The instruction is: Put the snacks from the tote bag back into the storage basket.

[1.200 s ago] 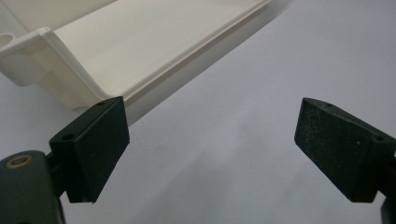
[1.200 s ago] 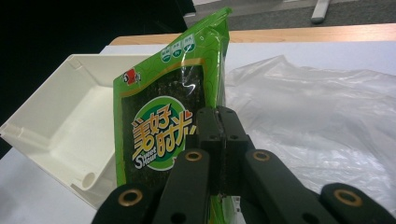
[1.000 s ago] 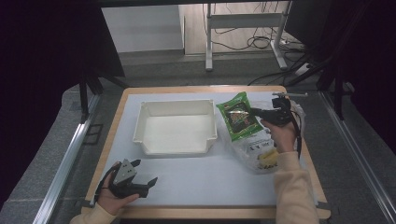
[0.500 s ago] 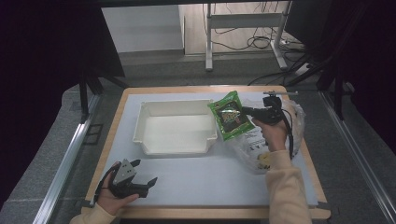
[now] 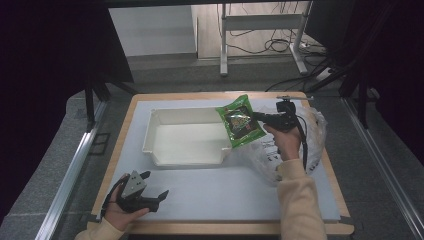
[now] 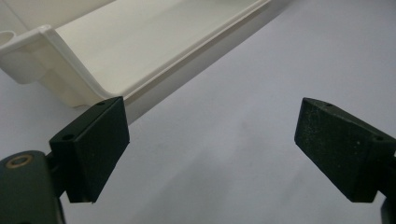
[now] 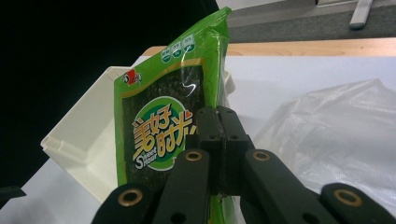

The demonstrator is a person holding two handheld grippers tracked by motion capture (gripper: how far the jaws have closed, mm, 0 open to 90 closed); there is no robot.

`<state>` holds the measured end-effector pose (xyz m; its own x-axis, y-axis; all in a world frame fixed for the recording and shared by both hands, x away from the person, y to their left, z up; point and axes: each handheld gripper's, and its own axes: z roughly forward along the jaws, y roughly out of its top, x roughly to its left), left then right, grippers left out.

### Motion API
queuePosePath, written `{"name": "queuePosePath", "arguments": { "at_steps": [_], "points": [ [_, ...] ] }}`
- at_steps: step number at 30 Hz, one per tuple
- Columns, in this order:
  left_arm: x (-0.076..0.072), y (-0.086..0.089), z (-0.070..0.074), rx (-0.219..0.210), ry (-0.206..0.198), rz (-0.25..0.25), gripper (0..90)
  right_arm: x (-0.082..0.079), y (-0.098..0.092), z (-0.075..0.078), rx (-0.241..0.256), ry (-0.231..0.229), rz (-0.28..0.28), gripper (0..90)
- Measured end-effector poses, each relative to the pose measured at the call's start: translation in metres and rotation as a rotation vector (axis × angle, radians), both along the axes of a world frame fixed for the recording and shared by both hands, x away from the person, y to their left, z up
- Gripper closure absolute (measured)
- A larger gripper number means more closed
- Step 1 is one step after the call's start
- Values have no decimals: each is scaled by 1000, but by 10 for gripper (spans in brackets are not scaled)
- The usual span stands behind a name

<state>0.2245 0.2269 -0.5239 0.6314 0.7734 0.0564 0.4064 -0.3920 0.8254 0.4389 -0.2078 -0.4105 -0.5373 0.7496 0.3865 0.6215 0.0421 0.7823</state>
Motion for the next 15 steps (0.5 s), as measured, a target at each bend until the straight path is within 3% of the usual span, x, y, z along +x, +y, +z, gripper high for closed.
{"name": "queuePosePath", "arguments": {
  "at_steps": [6, 15],
  "points": [
    [-1, 1, 1, -5, -7, 0, 103, 0, 10, 11, -10, -11, 0, 900],
    [-1, 0, 1, -4, -4, -2, 103, 3, 21, 10, -12, -14, -24, 900]
  ]
}}
